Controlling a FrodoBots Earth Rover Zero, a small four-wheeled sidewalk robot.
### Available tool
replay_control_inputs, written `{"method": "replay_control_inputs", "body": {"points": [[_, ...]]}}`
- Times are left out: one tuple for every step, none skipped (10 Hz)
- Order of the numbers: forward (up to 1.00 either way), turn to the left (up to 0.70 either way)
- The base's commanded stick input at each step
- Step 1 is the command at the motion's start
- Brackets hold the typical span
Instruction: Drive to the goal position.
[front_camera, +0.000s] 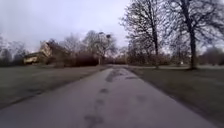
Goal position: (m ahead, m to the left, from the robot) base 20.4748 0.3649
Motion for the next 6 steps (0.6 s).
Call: {"method": "replay_control_inputs", "body": {"points": [[1.0, 0.0], [1.0, 0.0], [1.0, 0.0], [1.0, 0.0], [1.0, 0.0], [1.0, 0.0]]}}
